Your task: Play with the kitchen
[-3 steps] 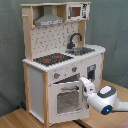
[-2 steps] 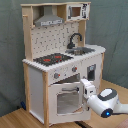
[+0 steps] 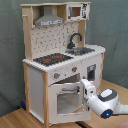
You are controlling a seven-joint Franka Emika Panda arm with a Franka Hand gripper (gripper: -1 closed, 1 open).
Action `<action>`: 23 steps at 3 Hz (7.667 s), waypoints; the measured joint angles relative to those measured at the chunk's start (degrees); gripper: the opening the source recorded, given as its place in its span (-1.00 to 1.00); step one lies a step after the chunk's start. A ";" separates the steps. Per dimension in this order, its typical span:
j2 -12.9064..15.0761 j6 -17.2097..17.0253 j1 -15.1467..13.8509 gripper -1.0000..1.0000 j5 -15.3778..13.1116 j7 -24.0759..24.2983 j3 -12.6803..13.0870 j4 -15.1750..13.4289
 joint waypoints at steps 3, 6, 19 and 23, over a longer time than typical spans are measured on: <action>-0.01 -10.63 4.70 1.00 -3.17 -5.53 -6.08 4.45; 1.13 -11.74 7.50 1.00 -4.19 -22.03 -14.27 4.43; 19.44 -16.13 18.87 1.00 12.73 -96.08 -34.60 -5.21; 40.10 -14.66 17.39 1.00 18.43 -108.02 -34.58 -5.22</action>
